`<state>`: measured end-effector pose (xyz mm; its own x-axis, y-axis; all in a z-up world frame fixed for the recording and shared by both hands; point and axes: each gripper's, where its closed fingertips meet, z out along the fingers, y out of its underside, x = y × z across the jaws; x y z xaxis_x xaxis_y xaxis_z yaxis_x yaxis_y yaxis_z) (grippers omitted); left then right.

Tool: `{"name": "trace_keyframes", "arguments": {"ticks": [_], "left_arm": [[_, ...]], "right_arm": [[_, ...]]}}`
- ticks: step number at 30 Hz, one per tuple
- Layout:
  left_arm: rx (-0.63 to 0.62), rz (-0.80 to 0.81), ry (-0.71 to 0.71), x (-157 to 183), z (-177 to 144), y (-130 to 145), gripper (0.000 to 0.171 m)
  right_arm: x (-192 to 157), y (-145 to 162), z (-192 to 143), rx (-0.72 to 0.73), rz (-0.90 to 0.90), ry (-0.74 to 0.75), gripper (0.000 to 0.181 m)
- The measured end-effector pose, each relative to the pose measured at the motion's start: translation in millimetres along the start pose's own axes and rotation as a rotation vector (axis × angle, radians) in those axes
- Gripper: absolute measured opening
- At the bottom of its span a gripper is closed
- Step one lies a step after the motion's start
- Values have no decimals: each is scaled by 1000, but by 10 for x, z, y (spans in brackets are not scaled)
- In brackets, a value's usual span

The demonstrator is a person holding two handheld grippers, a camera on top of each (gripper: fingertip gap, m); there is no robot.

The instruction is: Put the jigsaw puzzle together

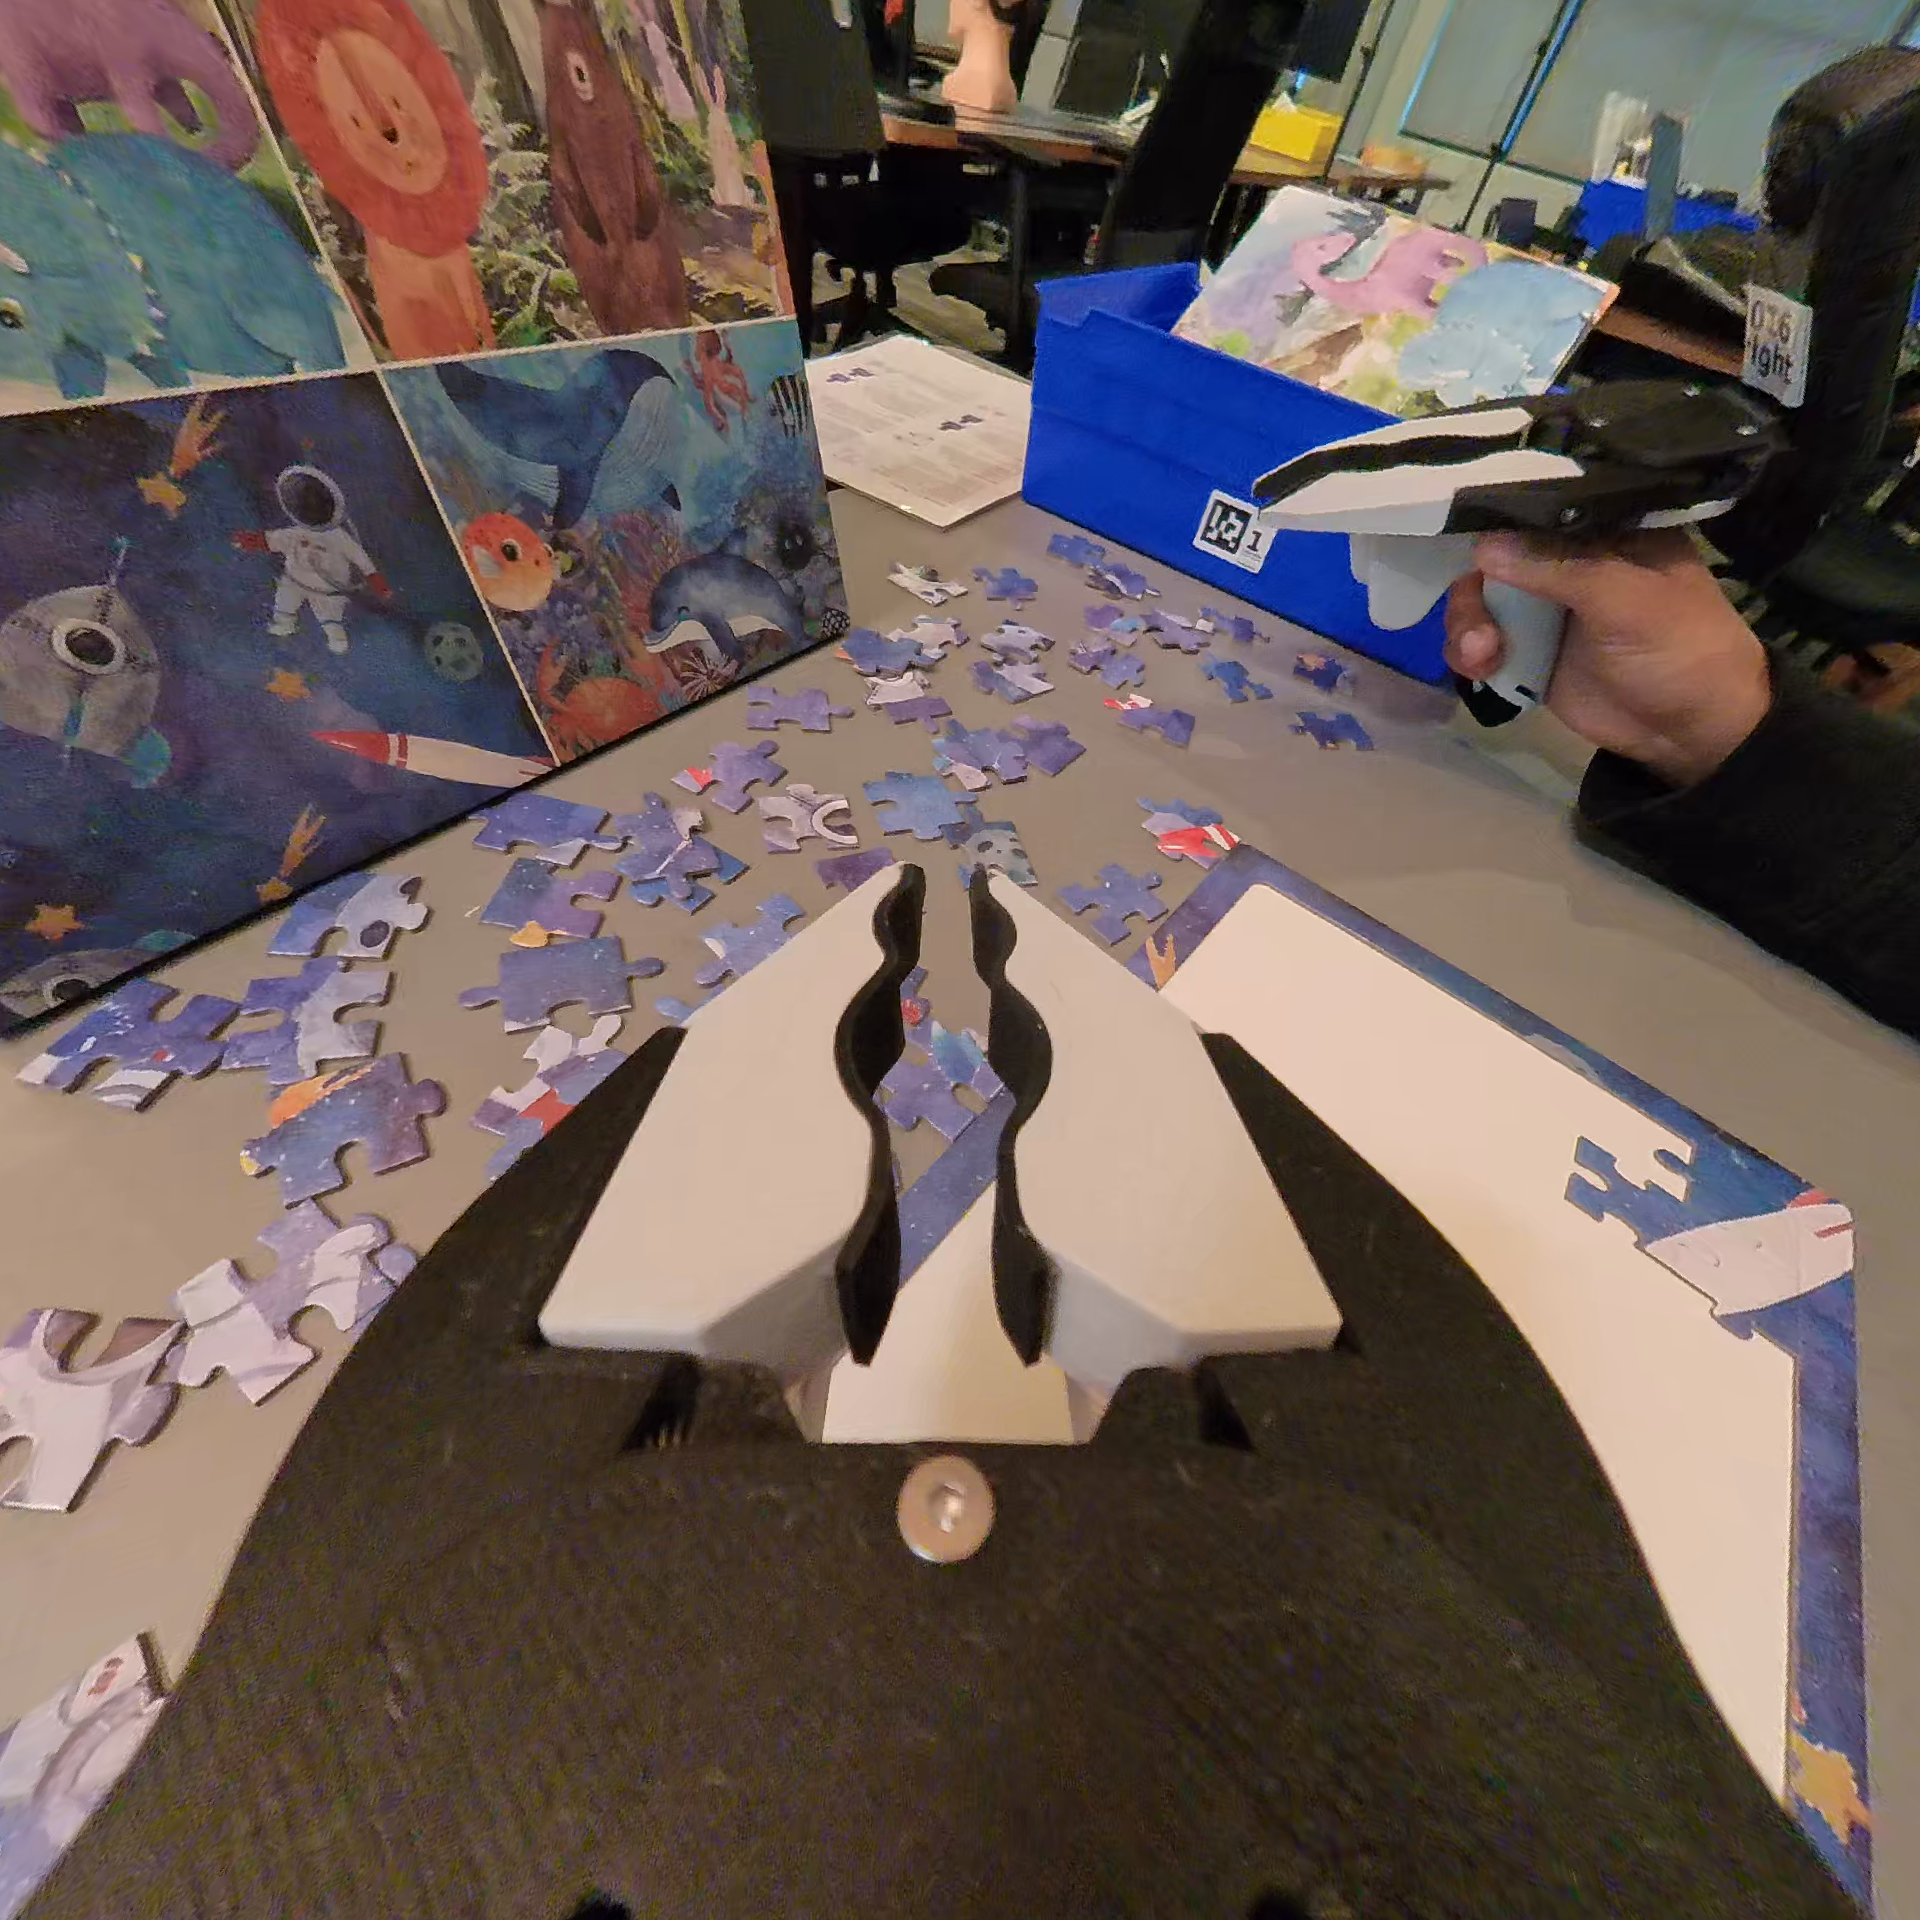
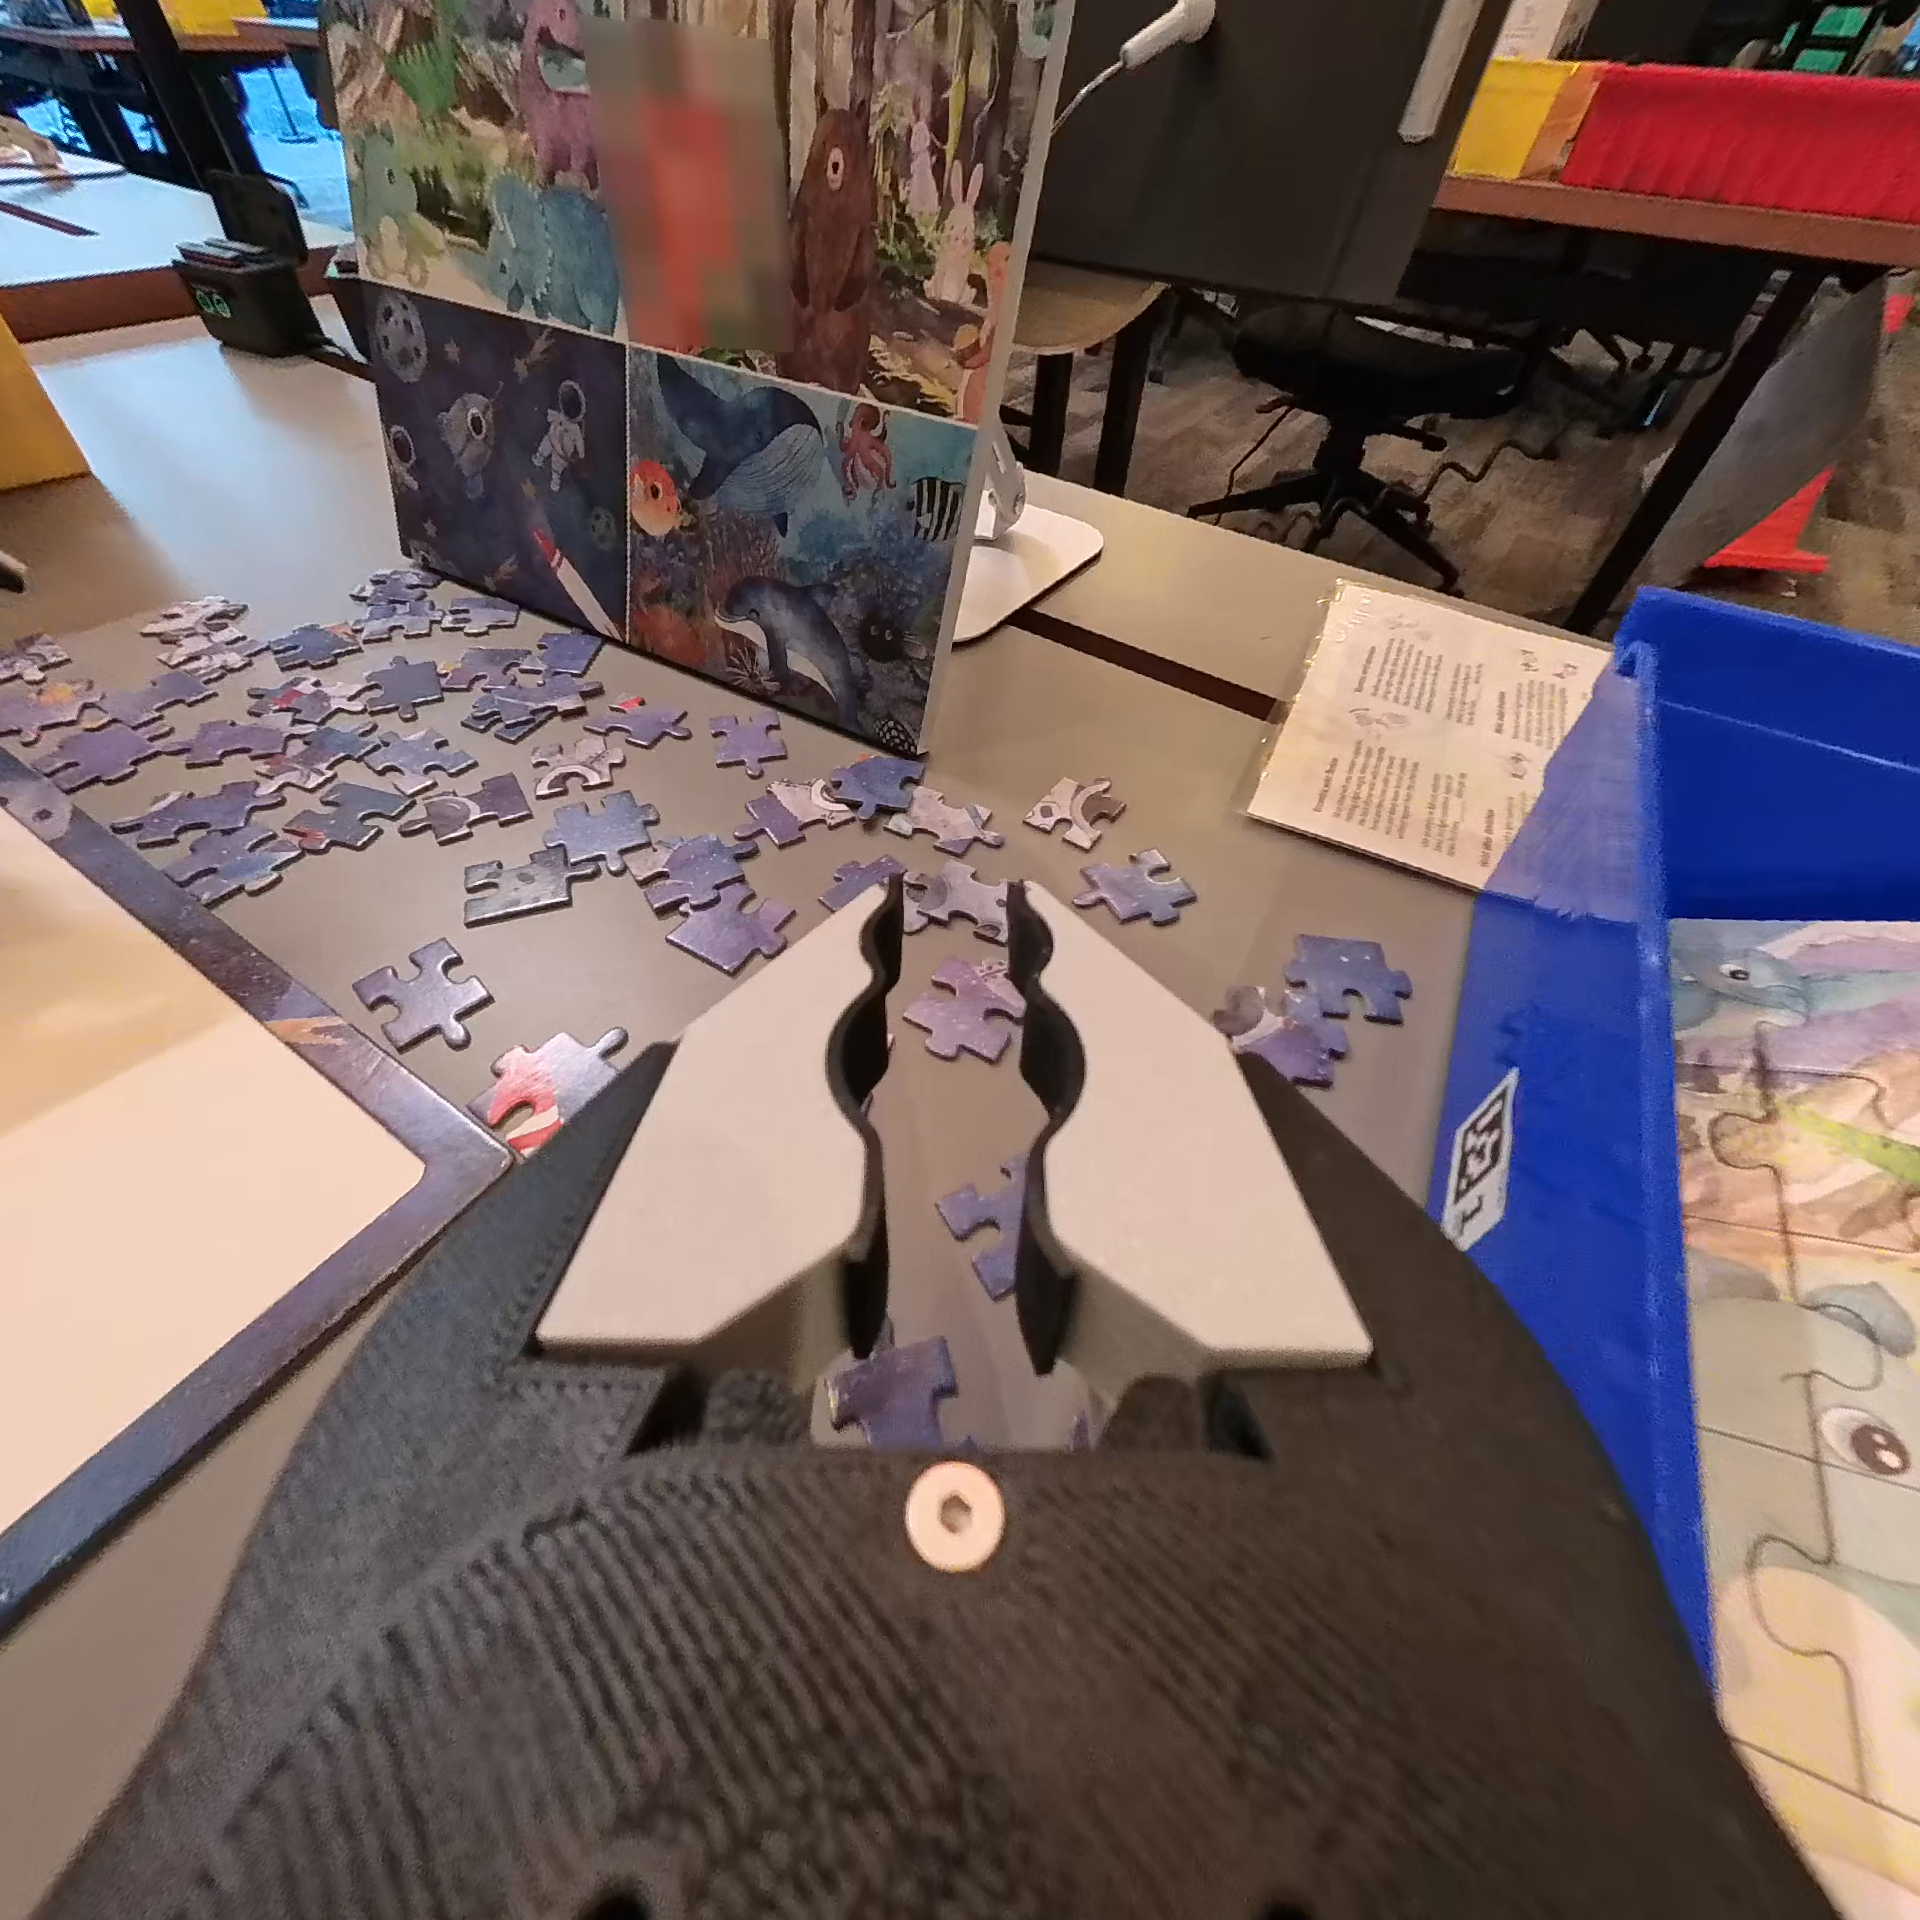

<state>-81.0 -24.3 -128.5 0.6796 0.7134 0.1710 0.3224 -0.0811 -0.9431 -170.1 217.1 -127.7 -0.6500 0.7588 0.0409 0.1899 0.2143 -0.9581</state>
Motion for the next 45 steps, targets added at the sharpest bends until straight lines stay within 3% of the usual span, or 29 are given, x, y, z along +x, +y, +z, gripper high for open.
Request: {"name": "trace_keyframes", "arguments": {"ticks": [3,8,14,22,28,31,37,39,45], "left_arm": [[-5,9,-9,-10,1,9,8],[-22,31,-11,19,24,38,8],[-32,30,6,61,47,59,9],[-48,35,18,96,73,88,10],[-57,40,21,110,88,105,11],[-60,42,21,115,93,112,11],[-60,45,26,131,96,110,11],[-60,48,28,139,97,110,11],[-68,55,33,156,109,125,12]], "right_arm": [[-45,13,14,-1,3,-29,21],[-556,160,88,-92,51,-307,50],[-995,396,210,-250,92,-423,50],[-1084,716,319,-426,-32,-347,49],[-1082,734,352,-427,-123,-294,42],[-1130,728,355,-425,-126,-312,26],[-1090,714,349,-417,-119,-306,24],[-1062,649,336,-381,-133,-298,5],[-985,501,285,-323,-111,-280,14]]}}
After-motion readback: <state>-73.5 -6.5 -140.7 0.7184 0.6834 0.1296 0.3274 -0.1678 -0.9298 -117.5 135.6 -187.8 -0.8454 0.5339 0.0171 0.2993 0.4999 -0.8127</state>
